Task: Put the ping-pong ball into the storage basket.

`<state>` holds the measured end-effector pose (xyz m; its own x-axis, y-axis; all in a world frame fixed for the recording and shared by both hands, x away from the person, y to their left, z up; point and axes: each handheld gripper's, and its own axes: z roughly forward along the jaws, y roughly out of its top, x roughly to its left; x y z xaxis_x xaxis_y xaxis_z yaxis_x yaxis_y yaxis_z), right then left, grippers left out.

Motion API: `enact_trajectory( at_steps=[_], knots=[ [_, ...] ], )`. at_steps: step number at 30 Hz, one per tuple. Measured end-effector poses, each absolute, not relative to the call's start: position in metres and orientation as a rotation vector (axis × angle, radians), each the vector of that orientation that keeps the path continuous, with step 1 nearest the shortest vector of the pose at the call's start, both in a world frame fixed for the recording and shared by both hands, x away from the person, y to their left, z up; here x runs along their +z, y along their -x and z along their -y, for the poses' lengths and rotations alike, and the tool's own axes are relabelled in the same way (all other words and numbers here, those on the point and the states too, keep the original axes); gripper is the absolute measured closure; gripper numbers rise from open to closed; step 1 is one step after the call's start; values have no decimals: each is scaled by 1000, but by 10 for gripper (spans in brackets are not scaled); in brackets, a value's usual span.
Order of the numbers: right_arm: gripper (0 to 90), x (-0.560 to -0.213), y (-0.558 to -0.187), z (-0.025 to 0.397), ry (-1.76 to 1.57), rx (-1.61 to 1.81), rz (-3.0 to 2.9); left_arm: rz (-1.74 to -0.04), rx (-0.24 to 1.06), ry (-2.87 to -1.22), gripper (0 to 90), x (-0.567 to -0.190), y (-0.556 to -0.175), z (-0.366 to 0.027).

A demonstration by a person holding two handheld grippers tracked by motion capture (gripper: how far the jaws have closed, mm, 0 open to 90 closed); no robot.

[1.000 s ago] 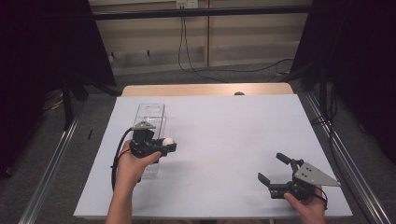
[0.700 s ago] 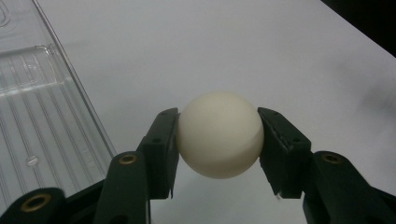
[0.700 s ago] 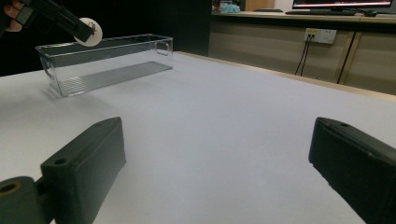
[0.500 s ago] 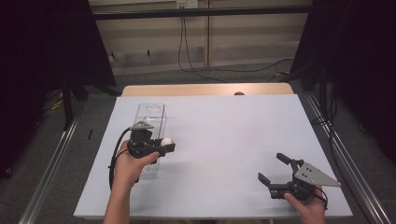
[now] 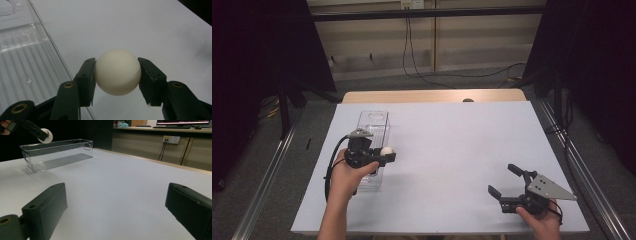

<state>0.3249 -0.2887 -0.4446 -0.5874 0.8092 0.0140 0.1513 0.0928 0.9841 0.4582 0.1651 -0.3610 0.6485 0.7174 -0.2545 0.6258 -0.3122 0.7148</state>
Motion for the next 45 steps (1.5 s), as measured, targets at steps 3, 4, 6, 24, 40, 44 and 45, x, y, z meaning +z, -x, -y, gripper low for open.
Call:
enact_trajectory(
  at_steps=[3, 4, 6, 24, 40, 44, 45],
  knots=[
    [33, -445, -325, 288, -957, 1544, -1810, -1048, 148, -2029, 511, -358, -459, -168],
    [33, -445, -325, 288, -963, 1540, -1812, -1056, 152, -2024, 511, -357, -460, -168],
    [33, -445, -326, 288, -960, 1541, -1813, -1057, 155, -2019, 511, -355, -460, -169],
    [32, -444, -326, 288, -956, 1541, -1809, -1097, 204, -2025, 511, -348, -464, -183],
    [32, -444, -326, 289, -945, 1537, -1818, -1100, 206, -2028, 512, -347, -464, -185],
    [33, -444, -326, 289, -950, 1537, -1815, -1098, 225, -2049, 512, -347, -466, -187],
    [32, -444, -326, 289, -950, 1539, -1817, -1111, 230, -2027, 511, -347, -466, -186]
  ],
)
